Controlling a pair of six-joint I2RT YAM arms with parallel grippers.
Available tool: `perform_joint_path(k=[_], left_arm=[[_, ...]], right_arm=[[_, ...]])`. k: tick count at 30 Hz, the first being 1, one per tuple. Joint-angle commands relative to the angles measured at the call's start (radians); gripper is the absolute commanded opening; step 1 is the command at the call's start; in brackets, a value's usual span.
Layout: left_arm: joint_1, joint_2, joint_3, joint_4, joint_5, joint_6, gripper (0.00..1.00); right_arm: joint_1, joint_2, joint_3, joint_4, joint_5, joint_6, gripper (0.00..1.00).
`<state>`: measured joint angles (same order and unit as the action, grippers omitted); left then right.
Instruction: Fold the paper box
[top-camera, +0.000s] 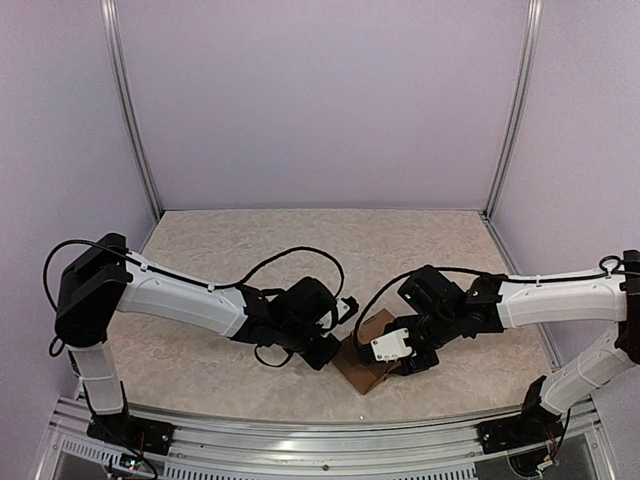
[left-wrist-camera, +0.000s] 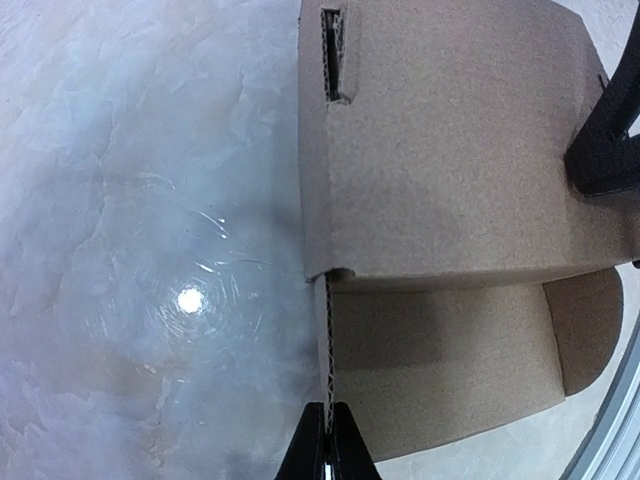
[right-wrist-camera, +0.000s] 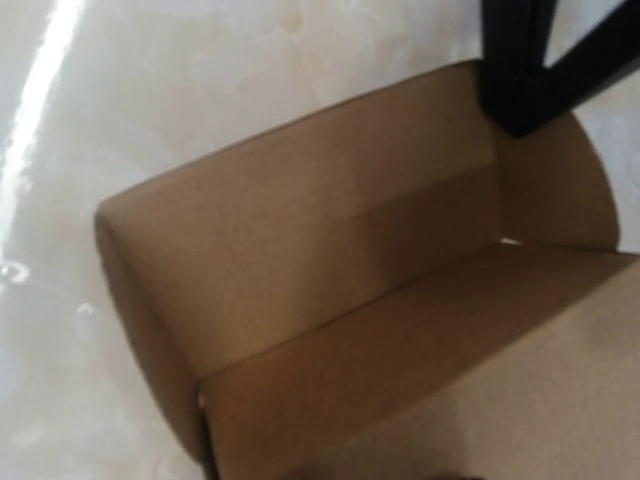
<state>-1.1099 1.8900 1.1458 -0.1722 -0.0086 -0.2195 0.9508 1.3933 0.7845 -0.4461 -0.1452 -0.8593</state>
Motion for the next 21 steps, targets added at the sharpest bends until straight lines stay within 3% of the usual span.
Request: perform_joint_path(k=[1, 6, 14, 21], left_arm=[[-0.002, -0.027, -0.015, 0.104, 0.035, -0.009, 0.02], [-0.002, -0.043, -0.026, 0.104, 0.028, -0.024, 0.02], [0.002, -0.043, -0.010, 0.077, 0.036, -0.030, 0.02], [0.001, -0.043, -0.016, 0.078, 0.029, -0.030, 0.02]], right_arm=[[0.020, 0.050, -0.022, -0.004, -0.010, 0.048, 0.60], [0.022, 0.043, -0.028, 0.025, 0.010, 0.069, 0.63], [0.026, 0.062, -0.030, 0.062, 0.072, 0.105, 0.56], [0.038, 0.060, -0.050, 0.048, 0.044, 0.079, 0.63]])
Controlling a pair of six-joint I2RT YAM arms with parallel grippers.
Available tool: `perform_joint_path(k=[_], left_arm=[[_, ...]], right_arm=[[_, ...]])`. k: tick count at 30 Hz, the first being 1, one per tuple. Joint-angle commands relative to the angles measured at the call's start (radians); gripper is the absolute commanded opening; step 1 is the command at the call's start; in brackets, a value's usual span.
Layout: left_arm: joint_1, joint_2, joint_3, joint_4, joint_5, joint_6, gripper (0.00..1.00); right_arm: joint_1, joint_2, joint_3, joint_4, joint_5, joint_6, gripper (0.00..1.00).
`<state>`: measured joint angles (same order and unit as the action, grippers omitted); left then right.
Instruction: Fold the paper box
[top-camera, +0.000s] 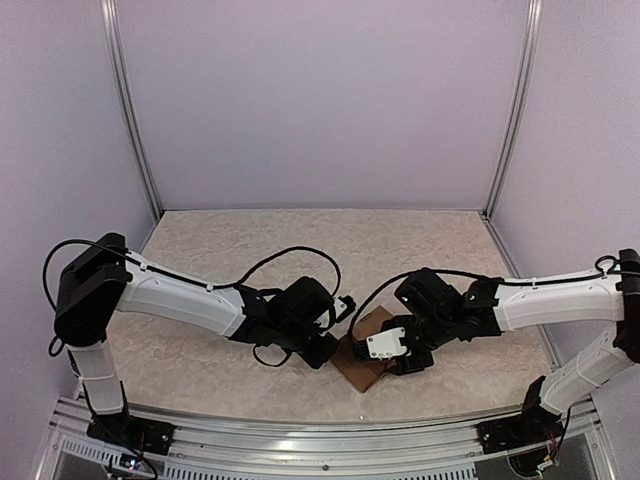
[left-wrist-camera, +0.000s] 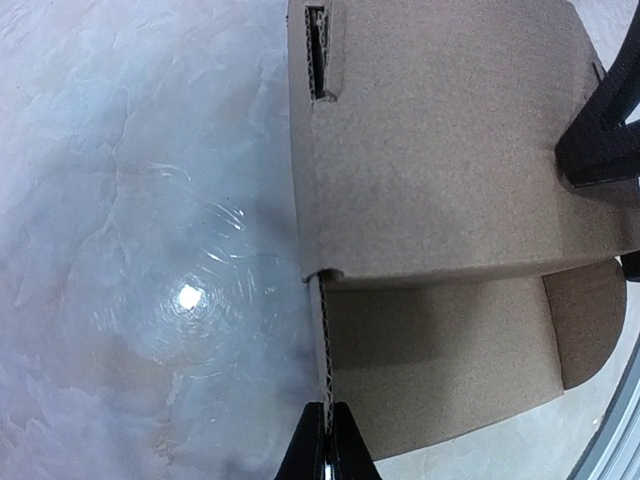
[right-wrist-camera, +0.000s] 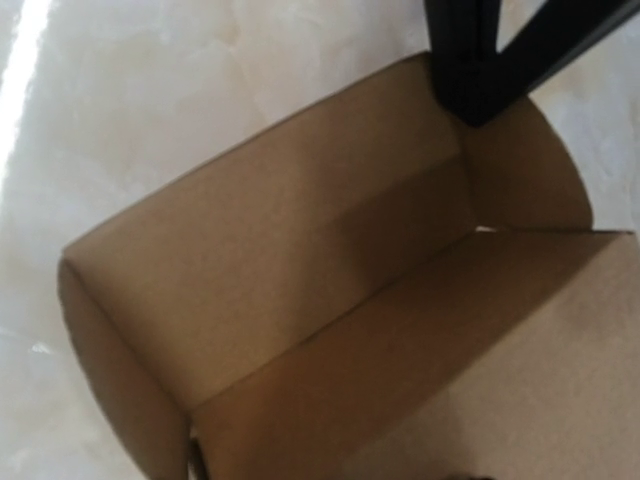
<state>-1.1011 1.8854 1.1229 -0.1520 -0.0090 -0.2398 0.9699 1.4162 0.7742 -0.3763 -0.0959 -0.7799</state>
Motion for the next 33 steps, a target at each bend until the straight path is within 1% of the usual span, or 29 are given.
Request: perform_joint_path(k=[1, 4, 12, 17, 20, 22, 23, 31, 33], left_arm=[[-0.008, -0.038, 0.006, 0.058, 0.029, -0.010, 0.02], [-0.008, -0.040, 0.008, 0.058, 0.028, -0.008, 0.02], [-0.010, -0.044, 0.006, 0.057, 0.030, 0.009, 0.02], [-0.012, -0.038, 0.008, 0.057, 0.029, 0.015, 0.02], [-0.013, -0.039, 0.005, 0.058, 0.028, 0.018, 0.02], [-0.014, -0.041, 0.006, 0.058, 0.026, 0.020, 0.02], [-0.013, -0.041, 0.005, 0.058, 0.026, 0.023, 0.02], [-0.010, -0.050, 0.003, 0.055, 0.024, 0.030, 0.02], [-0.010, -0.053, 0.002, 0.053, 0.022, 0.030, 0.02]], right_arm=[[0.019, 0.039, -0.041, -0.022, -0.009, -0.004, 0.64], [0.018, 0.046, -0.046, -0.020, -0.008, -0.017, 0.65], [0.019, 0.064, 0.002, -0.077, -0.007, -0.030, 0.62], [0.019, 0.098, 0.053, -0.142, -0.028, -0.037, 0.56], [0.019, 0.116, 0.074, -0.177, -0.039, -0.046, 0.50], [0.019, 0.126, 0.085, -0.195, -0.043, -0.053, 0.49], [0.019, 0.126, 0.088, -0.201, -0.045, -0.057, 0.49], [0.019, 0.100, 0.105, -0.269, -0.099, -0.117, 0.66], [0.019, 0.101, 0.106, -0.283, -0.111, -0.129, 0.68]])
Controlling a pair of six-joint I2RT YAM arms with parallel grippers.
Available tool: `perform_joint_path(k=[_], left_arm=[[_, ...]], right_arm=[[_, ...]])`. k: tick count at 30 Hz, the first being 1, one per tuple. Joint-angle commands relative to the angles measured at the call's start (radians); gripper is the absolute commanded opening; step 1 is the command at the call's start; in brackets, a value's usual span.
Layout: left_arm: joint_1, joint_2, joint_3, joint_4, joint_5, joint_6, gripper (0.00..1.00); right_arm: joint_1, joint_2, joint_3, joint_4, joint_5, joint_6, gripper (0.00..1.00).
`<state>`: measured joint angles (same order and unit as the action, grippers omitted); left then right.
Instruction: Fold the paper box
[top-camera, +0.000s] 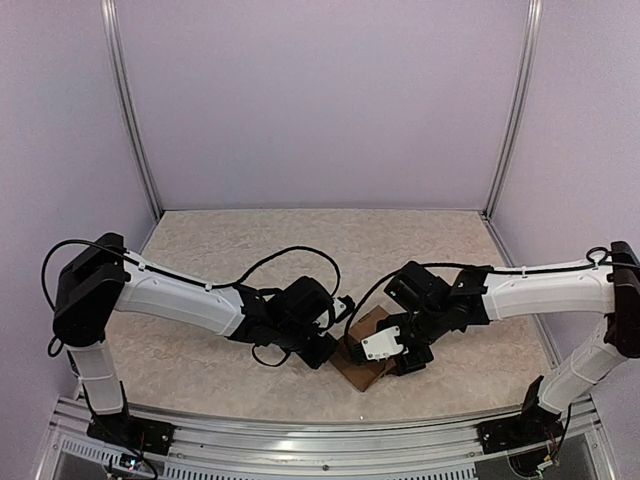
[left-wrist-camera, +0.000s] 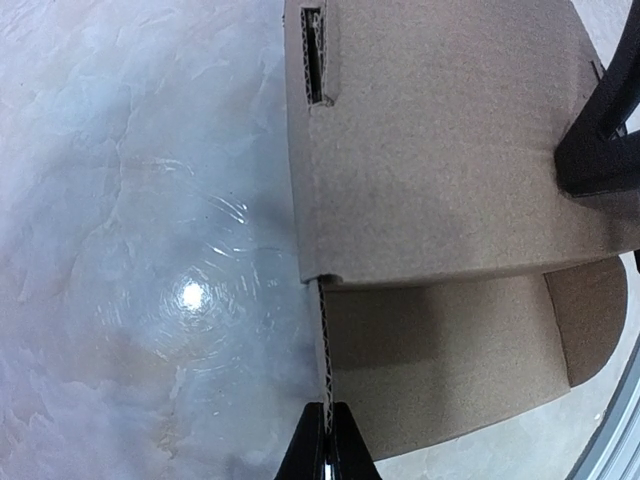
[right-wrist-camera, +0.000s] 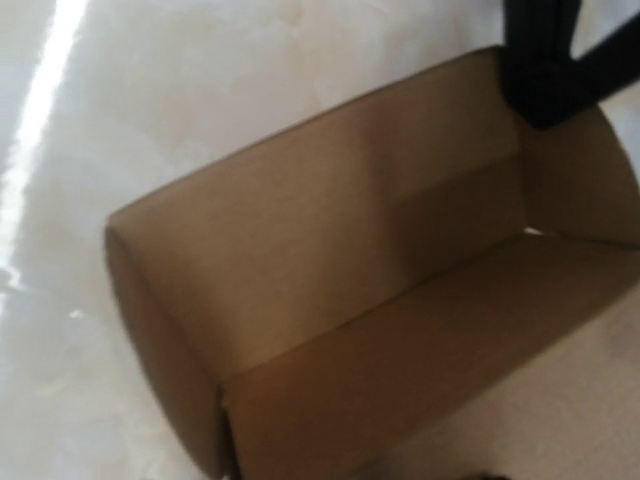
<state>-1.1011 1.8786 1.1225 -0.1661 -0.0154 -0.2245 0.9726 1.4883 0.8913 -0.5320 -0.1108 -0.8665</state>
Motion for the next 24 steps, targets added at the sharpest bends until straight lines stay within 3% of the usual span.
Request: perform_joint_path(k=[1, 11, 24], left_arm=[[-0.010, -0.046, 0.002, 0.067, 0.030, 0.014, 0.02], [-0.013, -0.062, 0.002, 0.062, 0.035, -0.001, 0.02], [-0.013, -0.057, 0.013, 0.053, 0.041, -0.002, 0.02]], right_arm=[[0.015, 0.029, -0.014, -0.120, -0.098, -0.041, 0.69], [0.017, 0.026, -0.084, 0.072, 0.034, 0.073, 0.55], [0.016, 0.013, -0.104, 0.088, 0.042, 0.061, 0.56]])
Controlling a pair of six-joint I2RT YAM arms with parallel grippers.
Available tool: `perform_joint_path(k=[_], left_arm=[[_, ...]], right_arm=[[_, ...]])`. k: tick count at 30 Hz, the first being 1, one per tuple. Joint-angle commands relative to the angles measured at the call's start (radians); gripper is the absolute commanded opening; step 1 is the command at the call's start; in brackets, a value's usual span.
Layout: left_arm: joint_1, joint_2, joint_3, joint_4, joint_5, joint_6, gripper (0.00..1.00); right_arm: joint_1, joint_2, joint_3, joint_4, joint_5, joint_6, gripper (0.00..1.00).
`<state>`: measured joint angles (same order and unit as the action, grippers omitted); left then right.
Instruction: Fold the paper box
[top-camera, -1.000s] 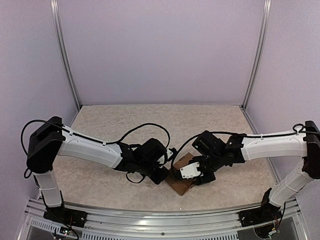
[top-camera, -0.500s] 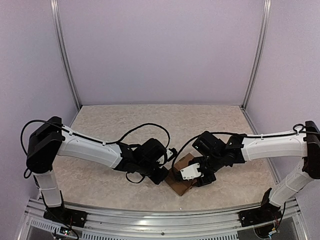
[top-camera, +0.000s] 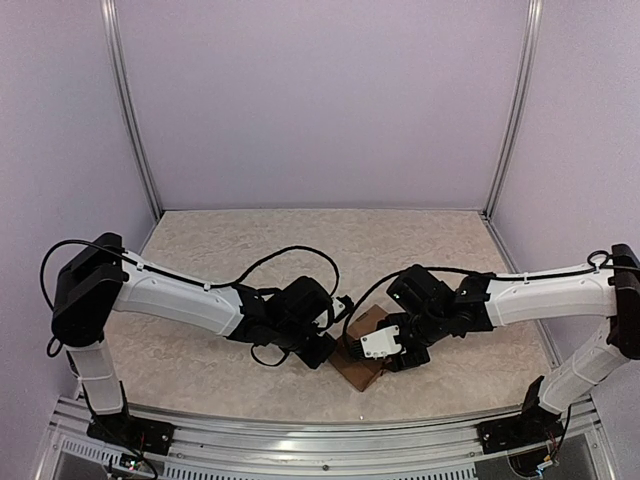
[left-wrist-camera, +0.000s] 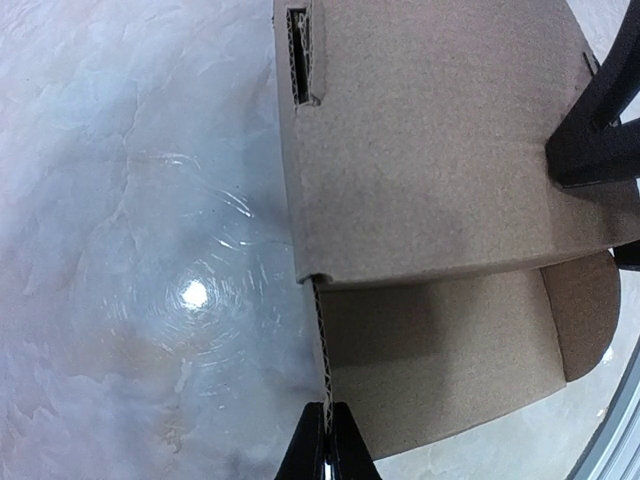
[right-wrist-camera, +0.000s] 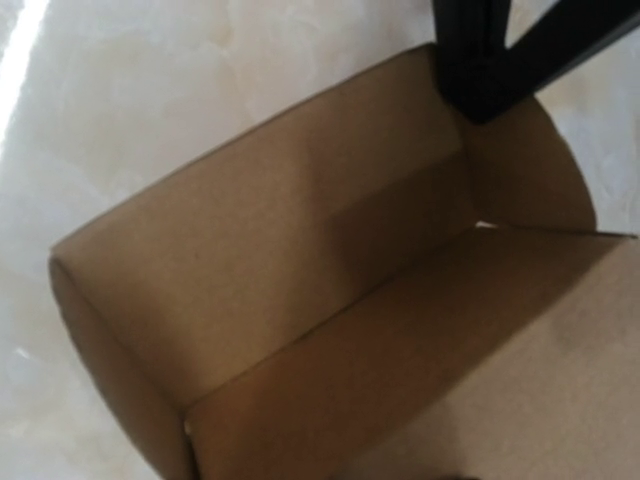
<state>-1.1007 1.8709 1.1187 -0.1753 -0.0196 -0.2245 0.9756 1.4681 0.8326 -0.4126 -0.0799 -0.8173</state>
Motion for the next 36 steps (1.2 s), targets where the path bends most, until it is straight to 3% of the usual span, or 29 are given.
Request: perform_joint_path(k=[1, 17, 23, 36], left_arm=[[-0.013, -0.049, 0.022, 0.058, 0.047, -0.002, 0.02], [0.009, -0.016, 0.126, -0.070, 0.101, -0.035, 0.02], [0.019, 0.012, 0.148, -0.084, 0.136, -0.040, 0.02], [0.032, 0.036, 0.205, -0.121, 0.175, -0.036, 0.02]], right_arm=[[0.013, 0.034, -0.046, -0.034, 0.008, 0.011, 0.56], [0.013, 0.021, -0.044, -0.096, -0.052, -0.042, 0.56], [0.013, 0.026, -0.044, -0.101, -0.082, -0.044, 0.60], [0.012, 0.034, -0.058, -0.035, -0.011, 0.001, 0.56]])
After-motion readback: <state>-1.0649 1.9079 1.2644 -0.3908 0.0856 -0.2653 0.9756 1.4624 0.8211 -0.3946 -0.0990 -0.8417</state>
